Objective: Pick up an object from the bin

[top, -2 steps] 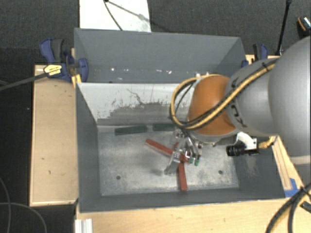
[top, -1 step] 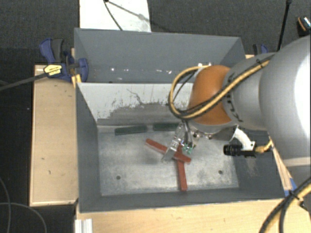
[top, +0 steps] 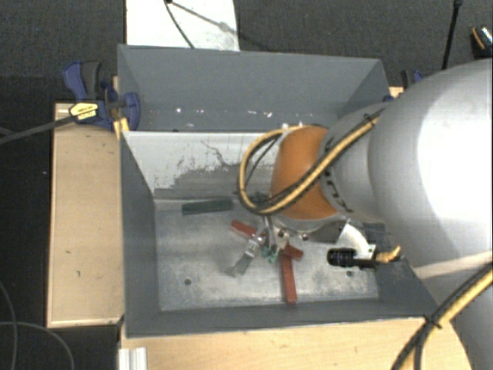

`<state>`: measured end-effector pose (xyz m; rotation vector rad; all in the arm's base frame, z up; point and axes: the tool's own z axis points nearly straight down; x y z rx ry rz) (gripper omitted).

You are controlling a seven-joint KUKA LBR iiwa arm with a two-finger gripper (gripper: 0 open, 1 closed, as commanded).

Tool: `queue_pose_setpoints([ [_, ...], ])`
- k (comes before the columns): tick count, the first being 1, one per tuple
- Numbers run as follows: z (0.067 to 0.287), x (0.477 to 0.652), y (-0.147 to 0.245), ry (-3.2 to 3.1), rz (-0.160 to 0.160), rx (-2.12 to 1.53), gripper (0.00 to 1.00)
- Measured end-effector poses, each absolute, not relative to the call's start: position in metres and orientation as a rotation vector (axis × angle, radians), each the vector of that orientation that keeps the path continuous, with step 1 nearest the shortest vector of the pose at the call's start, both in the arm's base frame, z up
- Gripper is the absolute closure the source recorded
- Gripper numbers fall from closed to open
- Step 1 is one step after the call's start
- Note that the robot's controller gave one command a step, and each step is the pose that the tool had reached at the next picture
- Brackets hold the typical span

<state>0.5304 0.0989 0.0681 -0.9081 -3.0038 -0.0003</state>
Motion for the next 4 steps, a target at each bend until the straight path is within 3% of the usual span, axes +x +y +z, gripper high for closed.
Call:
queue_pose_setpoints([
  [1,0.068,0.531,0.098,-3.007,0.001,-0.904,0.00],
  [2,0.069,0.531,0.099,-3.008,0.001,-0.901,1.00],
  [3,0.084,0.531,0.098,-3.014,-0.002,-0.896,1.00],
  [4,0.194,0.533,0.098,-3.021,-0.007,-0.891,1.00],
])
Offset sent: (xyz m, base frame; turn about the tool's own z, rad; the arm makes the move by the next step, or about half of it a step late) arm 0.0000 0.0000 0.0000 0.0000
